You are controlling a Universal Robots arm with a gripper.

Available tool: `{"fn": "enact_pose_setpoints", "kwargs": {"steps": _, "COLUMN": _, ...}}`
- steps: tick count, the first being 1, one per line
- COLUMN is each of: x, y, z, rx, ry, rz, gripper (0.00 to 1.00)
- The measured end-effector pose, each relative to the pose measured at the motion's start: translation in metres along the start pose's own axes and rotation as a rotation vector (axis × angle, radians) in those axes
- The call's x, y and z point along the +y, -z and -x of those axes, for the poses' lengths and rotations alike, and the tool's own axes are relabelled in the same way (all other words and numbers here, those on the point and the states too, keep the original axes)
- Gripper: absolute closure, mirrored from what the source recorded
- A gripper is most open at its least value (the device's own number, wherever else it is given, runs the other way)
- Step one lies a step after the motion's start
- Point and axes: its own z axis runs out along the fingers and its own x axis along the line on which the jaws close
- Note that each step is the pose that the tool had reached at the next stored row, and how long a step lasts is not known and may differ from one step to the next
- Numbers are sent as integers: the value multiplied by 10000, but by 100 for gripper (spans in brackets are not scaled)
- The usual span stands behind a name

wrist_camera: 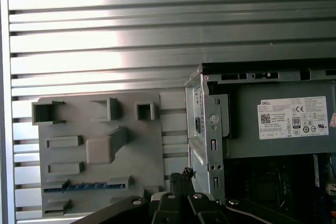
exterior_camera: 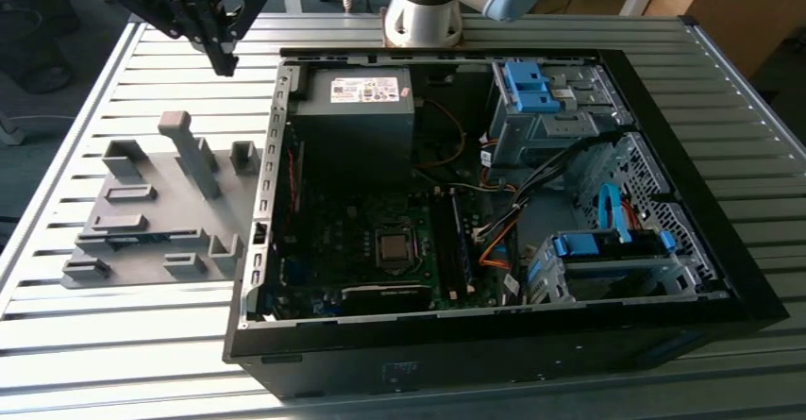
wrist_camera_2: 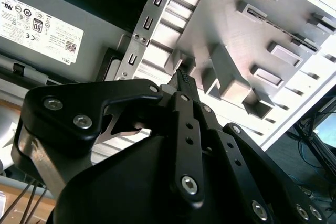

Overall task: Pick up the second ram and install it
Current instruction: 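Reach for the second ram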

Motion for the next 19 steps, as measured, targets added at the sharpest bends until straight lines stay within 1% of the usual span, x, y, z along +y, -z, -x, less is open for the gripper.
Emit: {"fn": "enact_pose_setpoints", "kwargs": {"steps": 19, "x": -7, "y": 2, "z": -94, "rx": 0, "ry": 1, "rz": 0, "gripper": 89}}
